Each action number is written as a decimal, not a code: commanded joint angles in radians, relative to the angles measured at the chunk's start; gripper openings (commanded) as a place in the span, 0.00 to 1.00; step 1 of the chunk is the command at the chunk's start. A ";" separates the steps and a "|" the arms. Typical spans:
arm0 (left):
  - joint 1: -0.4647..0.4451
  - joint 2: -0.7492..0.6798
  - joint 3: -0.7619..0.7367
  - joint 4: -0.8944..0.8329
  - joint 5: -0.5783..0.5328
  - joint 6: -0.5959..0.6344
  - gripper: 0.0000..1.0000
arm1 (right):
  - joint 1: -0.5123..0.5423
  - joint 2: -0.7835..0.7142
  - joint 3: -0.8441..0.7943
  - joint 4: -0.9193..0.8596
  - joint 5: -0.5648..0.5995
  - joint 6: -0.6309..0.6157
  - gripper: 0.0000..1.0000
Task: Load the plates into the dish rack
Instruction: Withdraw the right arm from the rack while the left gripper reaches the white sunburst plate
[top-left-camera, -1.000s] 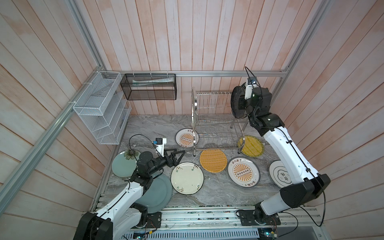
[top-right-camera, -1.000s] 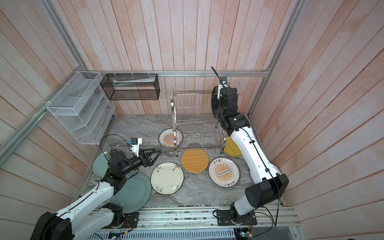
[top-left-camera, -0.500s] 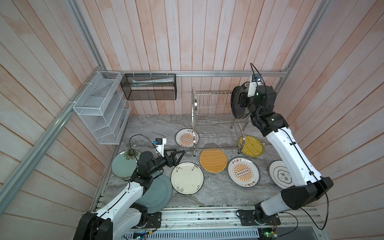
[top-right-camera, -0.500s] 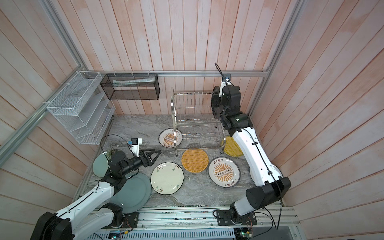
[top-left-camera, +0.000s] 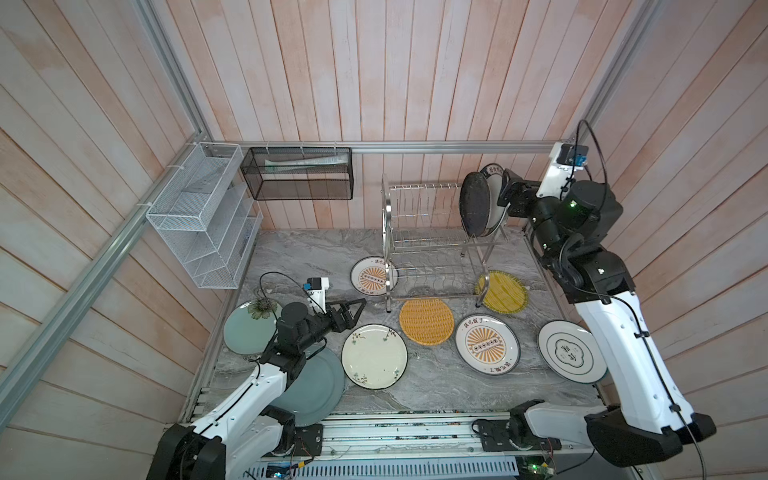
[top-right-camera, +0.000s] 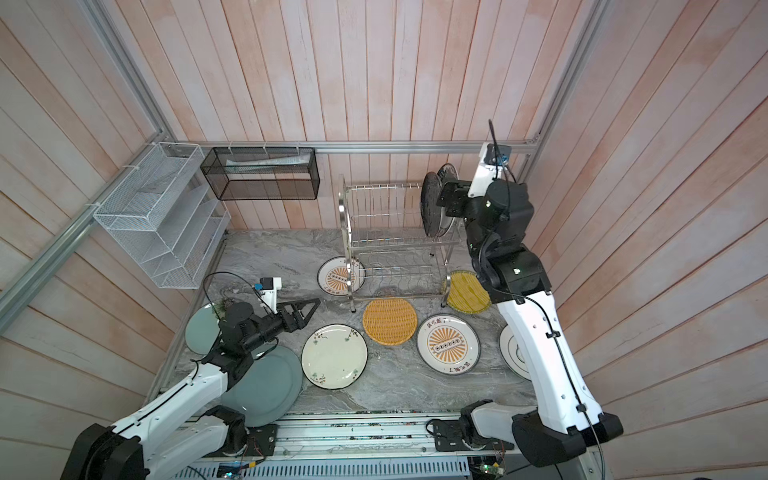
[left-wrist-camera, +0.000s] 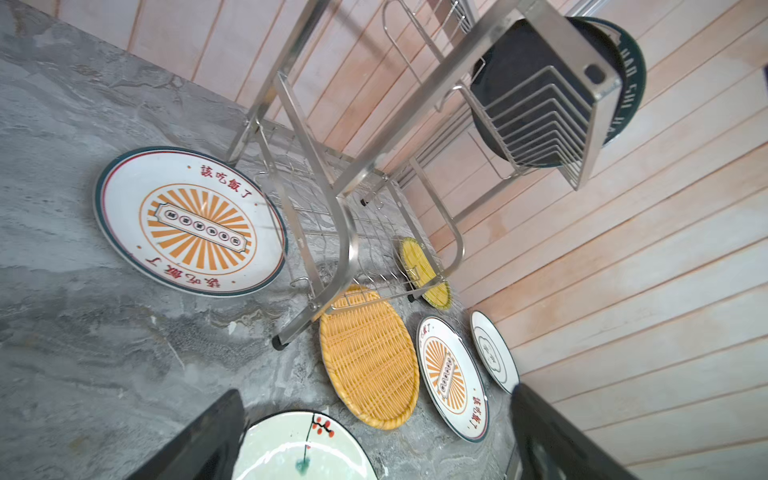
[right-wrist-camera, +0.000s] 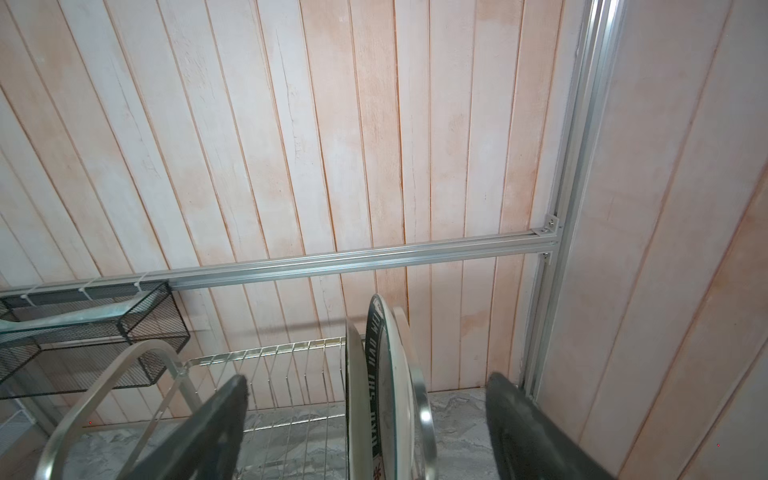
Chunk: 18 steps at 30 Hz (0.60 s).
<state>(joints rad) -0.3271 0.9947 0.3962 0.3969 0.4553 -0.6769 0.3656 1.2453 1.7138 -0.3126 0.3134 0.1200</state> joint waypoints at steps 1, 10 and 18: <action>0.009 0.004 -0.009 -0.030 -0.069 -0.045 1.00 | 0.012 -0.056 -0.076 -0.004 -0.064 0.077 0.91; 0.054 0.086 -0.001 -0.026 -0.039 -0.081 1.00 | 0.015 -0.300 -0.367 0.003 -0.219 0.191 0.98; 0.057 0.286 0.083 -0.020 0.005 -0.085 1.00 | 0.015 -0.509 -0.681 0.064 -0.448 0.270 0.98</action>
<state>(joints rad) -0.2756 1.2373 0.4255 0.3786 0.4400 -0.7540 0.3763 0.7826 1.1076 -0.2916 -0.0040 0.3401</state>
